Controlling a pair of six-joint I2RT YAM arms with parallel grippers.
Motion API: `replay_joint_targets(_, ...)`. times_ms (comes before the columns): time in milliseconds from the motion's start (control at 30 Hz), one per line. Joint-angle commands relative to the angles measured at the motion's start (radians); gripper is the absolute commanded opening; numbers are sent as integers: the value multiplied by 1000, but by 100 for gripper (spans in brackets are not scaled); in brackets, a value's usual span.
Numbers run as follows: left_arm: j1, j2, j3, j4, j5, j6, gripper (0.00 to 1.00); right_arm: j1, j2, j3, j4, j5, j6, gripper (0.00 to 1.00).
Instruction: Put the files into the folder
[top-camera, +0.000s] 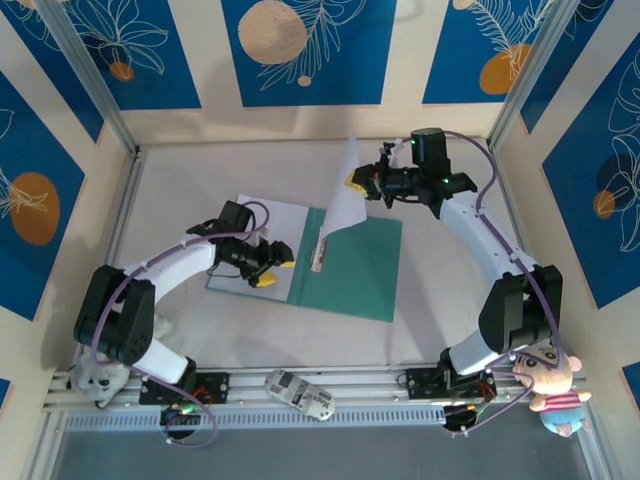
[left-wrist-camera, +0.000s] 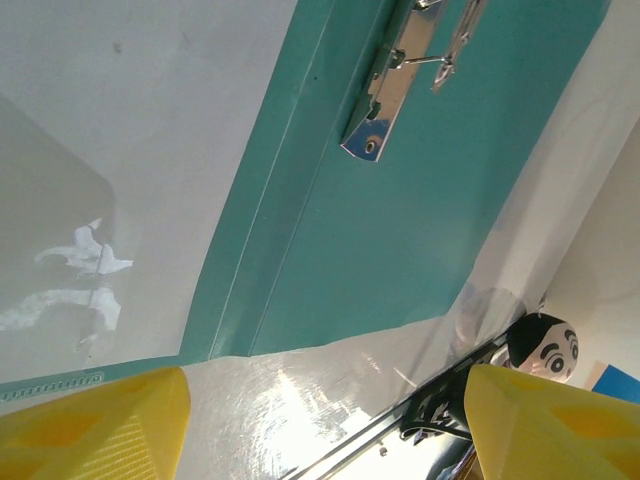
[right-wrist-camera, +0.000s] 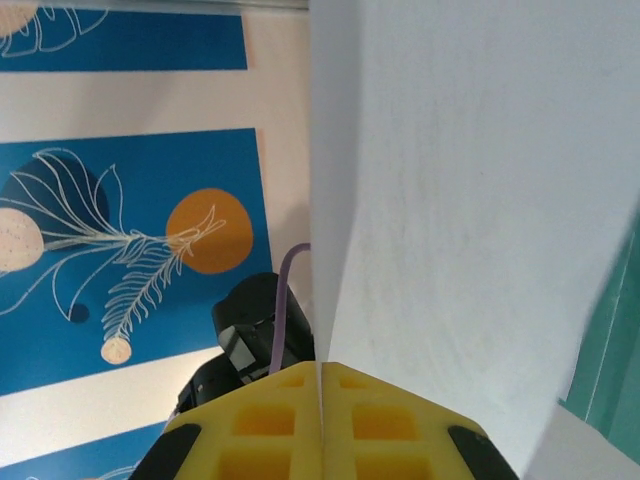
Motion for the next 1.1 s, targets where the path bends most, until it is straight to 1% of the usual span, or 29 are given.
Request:
replay_joint_targets(0,13,-33,-15,-23,-1,7,73,3,-9,-34,-116,55,-75,0)
replay_joint_targets(133,15,-31,-22,-22,3,9,73,-15,-78,-219,-151,154,-145,0)
replay_joint_targets(233,14,-26,-26,-19,3,12,73,-42,-120,-363,-138,237,-181,0)
replay_joint_targets(400,14,-18,-30,-20,9,11,73,-52,-142,-506,-120,343,-212,0)
replay_joint_targets(433,15,-20,-31,-21,9,11,73,-55,-143,-534,-108,346,-214,0)
replay_joint_targets(567,15,-31,-39,-26,6,12,73,-46,-139,-589,-91,394,-223,0)
replay_joint_targets(800,15,-44,-61,-27,9,11,73,-45,-123,-623,-79,422,-235,0)
replay_joint_targets(933,15,-50,-64,-29,6,11,73,-49,-146,-641,-70,427,-208,0)
replay_joint_targets(1067,15,-50,-64,-32,7,13,73,-66,-189,-682,-15,415,-167,0)
